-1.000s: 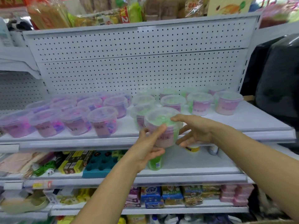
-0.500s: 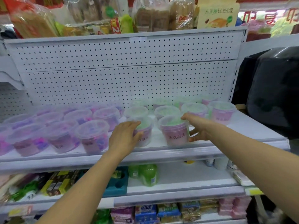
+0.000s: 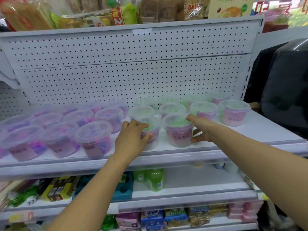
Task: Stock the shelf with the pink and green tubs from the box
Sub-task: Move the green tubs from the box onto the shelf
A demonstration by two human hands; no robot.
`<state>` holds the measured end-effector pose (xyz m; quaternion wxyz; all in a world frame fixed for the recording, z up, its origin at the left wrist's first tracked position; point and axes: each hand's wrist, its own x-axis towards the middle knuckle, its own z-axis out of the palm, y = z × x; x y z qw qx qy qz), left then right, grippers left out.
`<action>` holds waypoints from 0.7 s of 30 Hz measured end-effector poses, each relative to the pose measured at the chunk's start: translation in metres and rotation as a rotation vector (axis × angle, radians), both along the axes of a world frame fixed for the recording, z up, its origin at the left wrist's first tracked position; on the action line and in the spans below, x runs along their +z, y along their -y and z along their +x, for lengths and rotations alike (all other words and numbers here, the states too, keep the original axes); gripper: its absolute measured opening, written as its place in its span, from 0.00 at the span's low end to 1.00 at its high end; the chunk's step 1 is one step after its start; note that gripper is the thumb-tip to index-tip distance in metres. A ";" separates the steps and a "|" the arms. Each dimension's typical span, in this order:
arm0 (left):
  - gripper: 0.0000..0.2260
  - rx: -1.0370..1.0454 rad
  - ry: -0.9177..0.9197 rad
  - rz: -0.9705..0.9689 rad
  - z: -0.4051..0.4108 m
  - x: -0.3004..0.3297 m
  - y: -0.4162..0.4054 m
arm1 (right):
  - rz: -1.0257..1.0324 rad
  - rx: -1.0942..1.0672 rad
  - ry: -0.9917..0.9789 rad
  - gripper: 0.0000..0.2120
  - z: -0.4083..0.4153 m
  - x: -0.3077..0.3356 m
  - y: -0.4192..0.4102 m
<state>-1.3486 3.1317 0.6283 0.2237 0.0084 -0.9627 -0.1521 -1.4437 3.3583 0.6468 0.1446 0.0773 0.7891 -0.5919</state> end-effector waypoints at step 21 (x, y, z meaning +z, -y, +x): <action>0.34 -0.173 -0.147 -0.161 0.088 -0.050 -0.178 | 0.997 0.286 -0.997 0.27 0.151 -0.084 -0.175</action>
